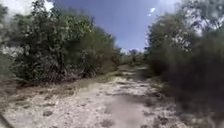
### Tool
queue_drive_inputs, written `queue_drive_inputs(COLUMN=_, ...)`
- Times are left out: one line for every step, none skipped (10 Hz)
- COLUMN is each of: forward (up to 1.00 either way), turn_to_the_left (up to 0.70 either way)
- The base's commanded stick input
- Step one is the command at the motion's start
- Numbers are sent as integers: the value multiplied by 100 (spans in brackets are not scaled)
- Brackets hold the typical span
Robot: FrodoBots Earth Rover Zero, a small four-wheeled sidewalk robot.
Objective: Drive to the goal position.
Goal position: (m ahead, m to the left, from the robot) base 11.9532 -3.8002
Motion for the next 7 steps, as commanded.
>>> queue_drive_inputs(forward=70, turn_to_the_left=0)
queue_drive_inputs(forward=70, turn_to_the_left=-21)
queue_drive_inputs(forward=70, turn_to_the_left=-35)
queue_drive_inputs(forward=70, turn_to_the_left=-35)
queue_drive_inputs(forward=70, turn_to_the_left=-35)
queue_drive_inputs(forward=70, turn_to_the_left=-35)
queue_drive_inputs(forward=70, turn_to_the_left=-21)
